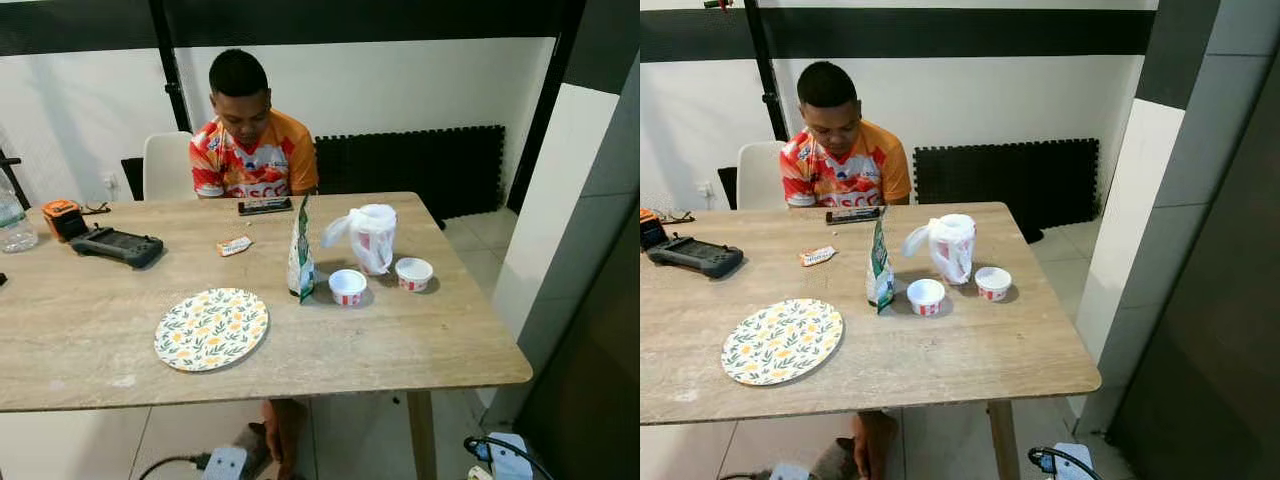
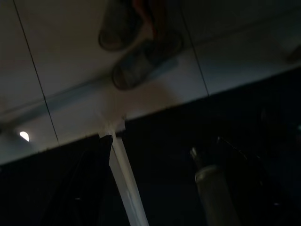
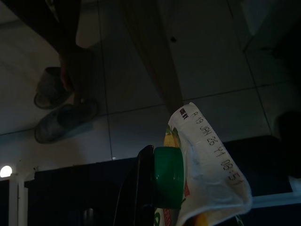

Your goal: Restocking fridge

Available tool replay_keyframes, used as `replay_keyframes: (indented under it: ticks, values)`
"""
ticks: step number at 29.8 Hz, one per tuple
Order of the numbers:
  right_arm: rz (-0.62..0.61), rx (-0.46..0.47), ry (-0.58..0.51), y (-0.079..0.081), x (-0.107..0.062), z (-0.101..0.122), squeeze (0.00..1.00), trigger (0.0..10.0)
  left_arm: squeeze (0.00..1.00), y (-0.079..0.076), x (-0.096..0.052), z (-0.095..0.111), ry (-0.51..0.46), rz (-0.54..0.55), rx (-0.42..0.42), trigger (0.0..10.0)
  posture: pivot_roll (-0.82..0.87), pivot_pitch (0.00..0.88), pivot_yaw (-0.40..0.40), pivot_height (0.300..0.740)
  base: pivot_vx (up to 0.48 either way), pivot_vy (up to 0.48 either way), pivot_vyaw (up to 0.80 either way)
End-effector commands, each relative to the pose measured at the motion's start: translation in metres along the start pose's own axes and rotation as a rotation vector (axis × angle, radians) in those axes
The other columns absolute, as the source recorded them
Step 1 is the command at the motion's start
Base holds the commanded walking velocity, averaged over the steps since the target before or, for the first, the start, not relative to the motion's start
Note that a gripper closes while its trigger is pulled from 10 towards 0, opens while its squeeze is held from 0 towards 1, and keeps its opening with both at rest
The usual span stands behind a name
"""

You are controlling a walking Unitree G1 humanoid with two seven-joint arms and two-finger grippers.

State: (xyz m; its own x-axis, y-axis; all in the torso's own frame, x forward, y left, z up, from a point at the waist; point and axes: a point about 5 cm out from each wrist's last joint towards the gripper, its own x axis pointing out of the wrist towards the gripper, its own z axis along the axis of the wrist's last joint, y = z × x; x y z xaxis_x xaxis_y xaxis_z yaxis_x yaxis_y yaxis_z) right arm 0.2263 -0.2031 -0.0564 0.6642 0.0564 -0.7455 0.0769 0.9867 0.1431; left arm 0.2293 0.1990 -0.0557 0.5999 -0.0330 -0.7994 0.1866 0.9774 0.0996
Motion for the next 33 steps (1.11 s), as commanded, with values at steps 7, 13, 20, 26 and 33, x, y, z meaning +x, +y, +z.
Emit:
replay_keyframes:
  ticks: [7,13,20,26,33]
  values:
    - [-0.056,0.007,0.003,-0.017,-0.004,0.0,0.0,10.0,0.0,0.011,-0.001,0.009,-0.037,0.056,0.011,10.0,-0.04,0.04,0.031,0.74,0.0,0.0,0.0]
    - [-0.073,0.016,-0.005,-0.026,-0.006,0.002,0.0,10.0,0.0,-0.017,0.003,0.007,-0.038,-0.013,-0.033,10.0,-0.05,0.044,0.021,0.74,0.0,0.0,0.0]
    - [-0.079,0.0,0.009,-0.031,-0.008,0.0,0.0,10.0,0.0,-0.031,0.003,-0.009,0.004,-0.04,-0.009,10.0,-0.04,0.04,-0.008,0.74,0.0,0.0,0.0]
    - [-0.076,-0.002,0.036,-0.037,-0.012,-0.01,0.0,10.0,0.0,-0.035,0.0,-0.034,0.066,-0.038,0.027,10.0,-0.06,0.06,-0.016,0.74,0.0,0.0,0.0]
    - [0.012,-0.065,0.112,-0.021,-0.011,-0.031,0.0,10.0,0.0,-0.033,-0.002,-0.038,0.034,-0.015,-0.035,10.0,-0.01,0.097,-0.001,0.74,0.0,0.0,0.0]
